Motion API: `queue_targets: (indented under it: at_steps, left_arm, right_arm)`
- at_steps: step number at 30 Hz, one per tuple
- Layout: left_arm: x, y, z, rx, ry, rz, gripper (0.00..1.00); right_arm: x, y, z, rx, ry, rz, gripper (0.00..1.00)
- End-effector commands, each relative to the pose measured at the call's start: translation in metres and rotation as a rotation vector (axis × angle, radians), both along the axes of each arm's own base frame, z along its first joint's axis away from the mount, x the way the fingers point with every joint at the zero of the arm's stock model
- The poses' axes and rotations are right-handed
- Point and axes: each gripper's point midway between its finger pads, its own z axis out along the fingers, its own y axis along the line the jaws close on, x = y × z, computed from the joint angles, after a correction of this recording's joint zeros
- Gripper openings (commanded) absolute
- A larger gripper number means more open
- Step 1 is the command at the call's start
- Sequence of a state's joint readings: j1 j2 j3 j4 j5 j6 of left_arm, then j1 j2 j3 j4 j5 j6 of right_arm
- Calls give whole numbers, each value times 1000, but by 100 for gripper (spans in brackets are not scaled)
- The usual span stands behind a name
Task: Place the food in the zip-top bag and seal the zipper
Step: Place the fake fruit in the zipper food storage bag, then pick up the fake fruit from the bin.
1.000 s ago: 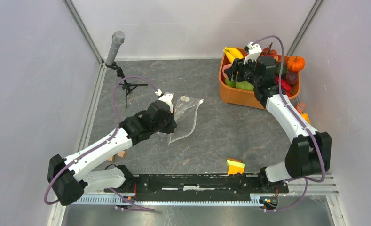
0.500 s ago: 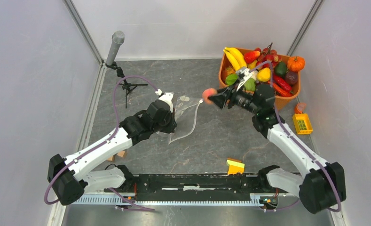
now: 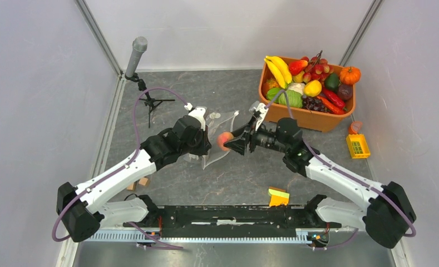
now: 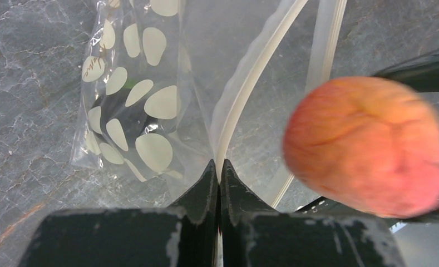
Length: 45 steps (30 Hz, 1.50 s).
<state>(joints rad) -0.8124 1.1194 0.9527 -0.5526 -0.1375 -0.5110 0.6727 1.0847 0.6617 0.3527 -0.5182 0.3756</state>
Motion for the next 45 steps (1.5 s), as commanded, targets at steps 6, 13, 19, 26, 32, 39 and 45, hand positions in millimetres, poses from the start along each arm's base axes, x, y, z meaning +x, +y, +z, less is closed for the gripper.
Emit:
queue_targets:
  at_steps: [6,13,19,26,32,39,45]
  left_arm:
    - [0,-7,31,-75,-24,-15,5]
    - [-3,-9,44,-100,-29,-30,5]
    - [-1,-6,48,-97,-36,-7,6]
    - [1,-3,47,-87,-41,9,6]
    - [1,2,40,-70,-37,23,6]
    - [2,8,32,-46,-32,42,6]
    - [1,7,28,-44,-26,38,6]
  right_arm:
    - [39,23,-13,-67,-71,-178,51]
    - [47,39,-15,-99,-103,-183,61]
    - [44,45,-15,-109,-113,-153,70]
    - [39,44,-1,-78,-133,-137,78]
    - [18,44,29,-17,-183,-52,78]
    - [40,-10,83,-64,-338,-311,77]
    - [102,-82,90,-190,-291,-681,72]
